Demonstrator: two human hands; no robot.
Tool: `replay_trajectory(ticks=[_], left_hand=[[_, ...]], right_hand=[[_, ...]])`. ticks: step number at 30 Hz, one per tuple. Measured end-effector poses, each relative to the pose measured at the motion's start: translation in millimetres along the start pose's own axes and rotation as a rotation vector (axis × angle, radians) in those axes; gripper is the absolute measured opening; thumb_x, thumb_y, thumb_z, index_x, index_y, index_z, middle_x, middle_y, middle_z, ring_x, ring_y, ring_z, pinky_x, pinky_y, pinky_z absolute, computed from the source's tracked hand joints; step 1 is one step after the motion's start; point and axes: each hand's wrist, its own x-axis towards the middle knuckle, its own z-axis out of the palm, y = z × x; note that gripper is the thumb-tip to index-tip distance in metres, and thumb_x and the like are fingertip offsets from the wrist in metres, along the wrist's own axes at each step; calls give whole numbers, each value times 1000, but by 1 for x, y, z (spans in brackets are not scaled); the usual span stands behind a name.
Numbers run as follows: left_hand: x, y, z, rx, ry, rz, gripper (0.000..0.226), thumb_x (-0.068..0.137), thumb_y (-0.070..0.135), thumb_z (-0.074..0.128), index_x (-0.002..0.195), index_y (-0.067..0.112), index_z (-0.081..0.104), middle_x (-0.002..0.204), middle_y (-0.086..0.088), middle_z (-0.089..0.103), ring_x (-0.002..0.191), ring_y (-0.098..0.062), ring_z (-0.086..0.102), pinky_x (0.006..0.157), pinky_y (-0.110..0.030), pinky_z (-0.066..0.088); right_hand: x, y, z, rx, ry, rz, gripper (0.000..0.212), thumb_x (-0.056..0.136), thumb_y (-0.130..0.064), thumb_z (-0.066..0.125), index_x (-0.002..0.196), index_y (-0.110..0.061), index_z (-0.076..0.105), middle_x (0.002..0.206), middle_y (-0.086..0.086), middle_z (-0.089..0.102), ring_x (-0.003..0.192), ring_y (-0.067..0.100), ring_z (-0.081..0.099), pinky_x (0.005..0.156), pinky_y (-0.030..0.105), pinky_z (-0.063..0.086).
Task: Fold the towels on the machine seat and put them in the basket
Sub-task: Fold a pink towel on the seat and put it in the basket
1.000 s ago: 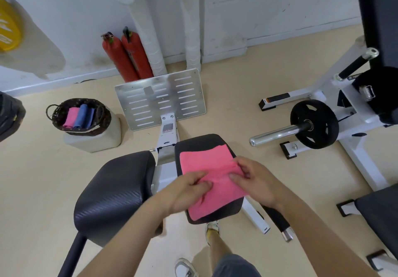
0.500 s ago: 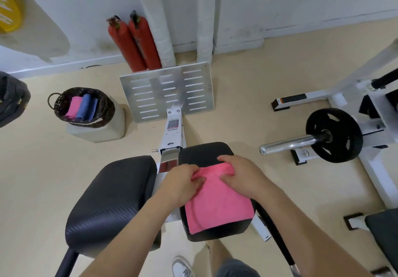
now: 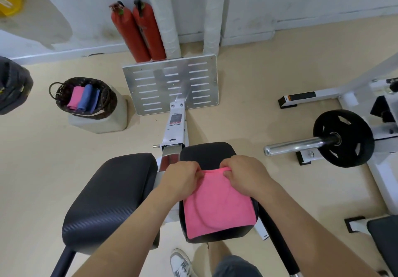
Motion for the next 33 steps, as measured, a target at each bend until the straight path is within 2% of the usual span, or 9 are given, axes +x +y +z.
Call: replay_trajectory(ticks=[7, 11, 19, 21, 24, 25, 28, 29, 33], left_hand=[[3, -3, 7, -65, 65, -32, 29, 96, 38, 47, 104, 20, 68, 100, 2, 68, 94, -16, 59, 79, -33, 49], [-3, -7, 12, -81, 120, -18, 29, 96, 39, 47, 100, 27, 73, 97, 5, 66, 89, -12, 59, 70, -26, 45], [5, -6, 12, -151, 129, -118, 29, 94, 36, 53, 91, 15, 73, 87, 0, 69, 76, -13, 59, 66, -26, 45], [5, -7, 13, -145, 160, -110, 28, 93, 37, 54, 94, 16, 72, 91, 1, 65, 78, -11, 54, 65, -24, 39], [1, -13, 15, -127, 167, -85, 28, 92, 44, 54, 96, 18, 66, 93, 2, 59, 80, -10, 51, 65, -23, 33], [1, -14, 15, -122, 157, -77, 30, 92, 46, 54, 97, 19, 64, 92, 3, 59, 79, -10, 51, 65, -23, 33], [1, -17, 14, -155, 136, -76, 34, 90, 50, 55, 99, 18, 64, 94, 4, 64, 79, -8, 52, 66, -22, 36], [1, -18, 13, -175, 129, -86, 34, 90, 49, 55, 100, 18, 64, 94, 4, 66, 79, -8, 52, 66, -21, 37], [-2, -18, 14, -245, 154, -91, 29, 87, 50, 60, 97, 22, 60, 91, 7, 66, 80, -8, 57, 66, -22, 42]], right_hand=[[3, 1, 2, -53, -20, 29, 22, 92, -21, 47, 78, -15, 63, 77, 0, 61, 74, 22, 57, 56, 30, 36], [3, -2, -1, -31, -44, 63, 22, 91, -22, 48, 81, -15, 66, 80, 2, 65, 77, 23, 60, 60, 31, 44], [11, -1, -1, 27, -75, 125, 34, 92, -24, 52, 58, -20, 50, 73, 1, 59, 70, 20, 53, 49, 26, 30], [12, -1, -1, 29, -85, 115, 26, 93, -27, 52, 69, -22, 60, 82, -2, 63, 78, 20, 56, 57, 27, 39], [13, 5, -3, 66, -99, 80, 20, 93, -32, 52, 100, -28, 70, 101, -7, 67, 95, 18, 60, 73, 29, 47], [12, 8, -4, 92, -121, 58, 20, 93, -33, 52, 99, -30, 70, 99, -9, 66, 96, 17, 60, 73, 29, 46], [11, 13, -8, 131, -181, -19, 27, 93, -29, 52, 69, -35, 60, 81, -14, 56, 88, 14, 55, 66, 28, 39], [11, 12, -10, 136, -190, -31, 26, 93, -28, 52, 70, -36, 61, 83, -13, 57, 88, 14, 55, 68, 28, 39], [15, 10, -12, 137, -156, -38, 16, 91, -28, 57, 102, -26, 69, 103, -10, 65, 97, 12, 57, 79, 28, 45]])
